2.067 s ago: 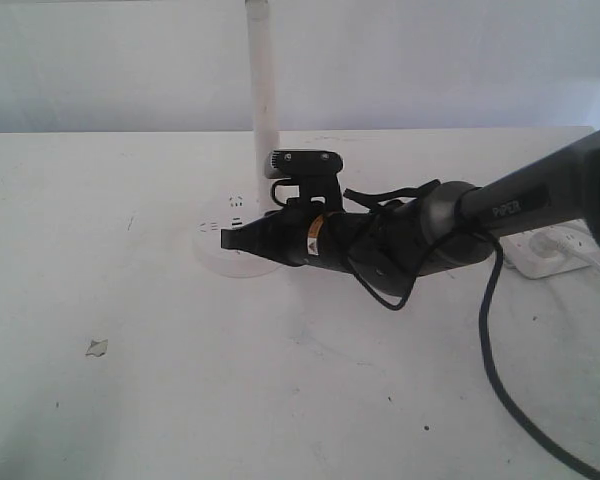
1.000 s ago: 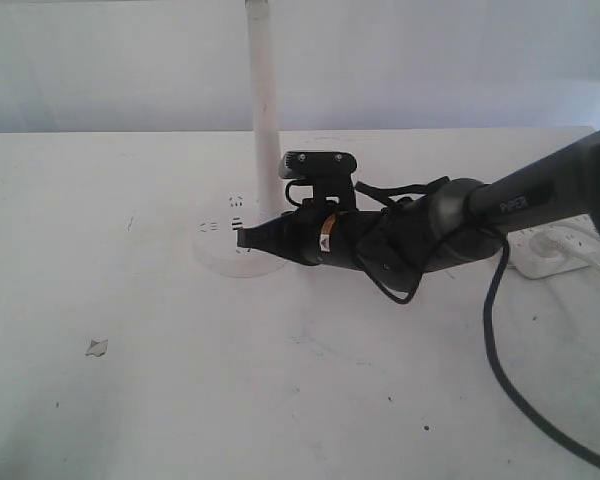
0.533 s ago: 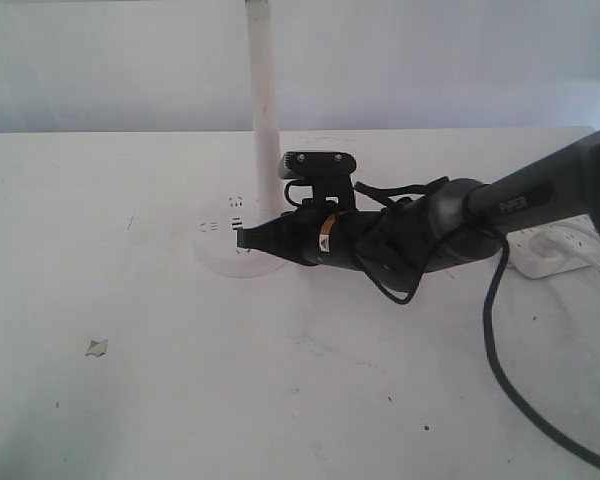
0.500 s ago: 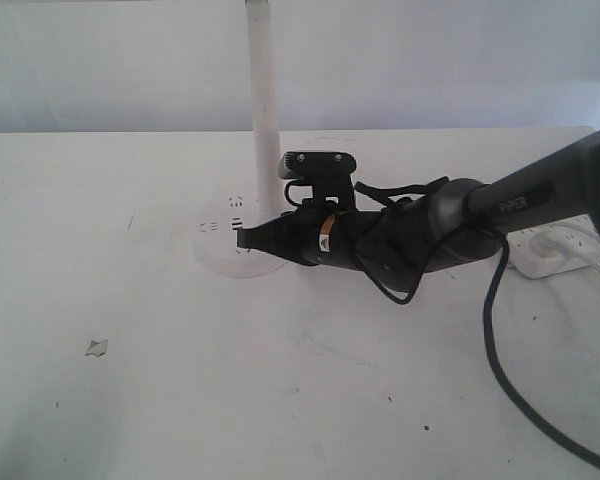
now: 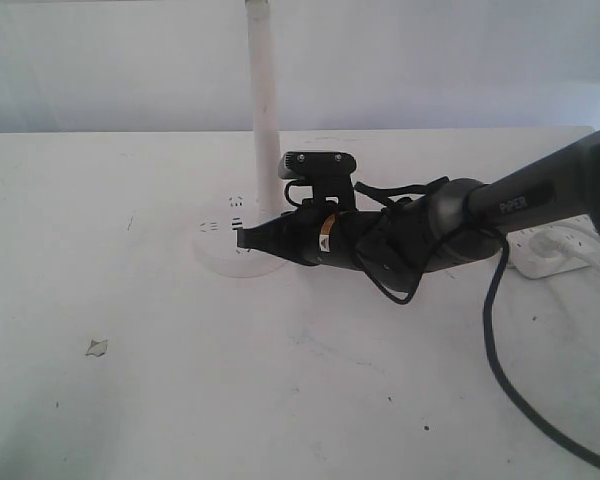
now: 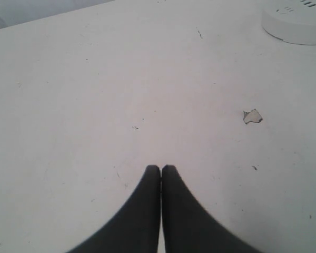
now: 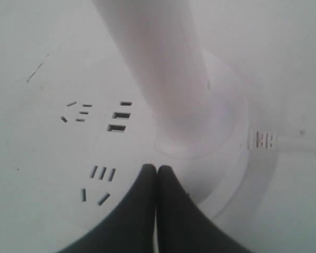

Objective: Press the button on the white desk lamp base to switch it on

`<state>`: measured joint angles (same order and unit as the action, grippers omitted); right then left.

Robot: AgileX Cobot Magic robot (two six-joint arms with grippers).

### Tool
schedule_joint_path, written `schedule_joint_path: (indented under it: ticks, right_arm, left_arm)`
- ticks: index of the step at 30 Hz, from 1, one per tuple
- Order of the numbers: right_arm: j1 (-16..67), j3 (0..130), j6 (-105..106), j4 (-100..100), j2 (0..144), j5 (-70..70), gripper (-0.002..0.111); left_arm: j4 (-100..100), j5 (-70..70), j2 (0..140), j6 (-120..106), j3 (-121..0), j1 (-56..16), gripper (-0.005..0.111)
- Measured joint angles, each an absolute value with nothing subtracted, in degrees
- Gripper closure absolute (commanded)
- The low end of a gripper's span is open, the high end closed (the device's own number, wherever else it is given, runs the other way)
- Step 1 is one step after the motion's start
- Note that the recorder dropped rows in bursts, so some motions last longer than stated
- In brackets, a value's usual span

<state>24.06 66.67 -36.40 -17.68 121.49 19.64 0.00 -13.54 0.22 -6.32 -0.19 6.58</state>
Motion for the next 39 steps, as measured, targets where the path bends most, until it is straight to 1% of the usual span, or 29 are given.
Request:
schedule_joint_path:
  ticks: [39]
  right_arm:
    - [24.06, 66.67, -36.40, -20.68, 122.56, 21.47, 0.108]
  left_arm:
    - [0.00, -13.54, 0.22, -6.32, -0.19, 6.58, 0.107]
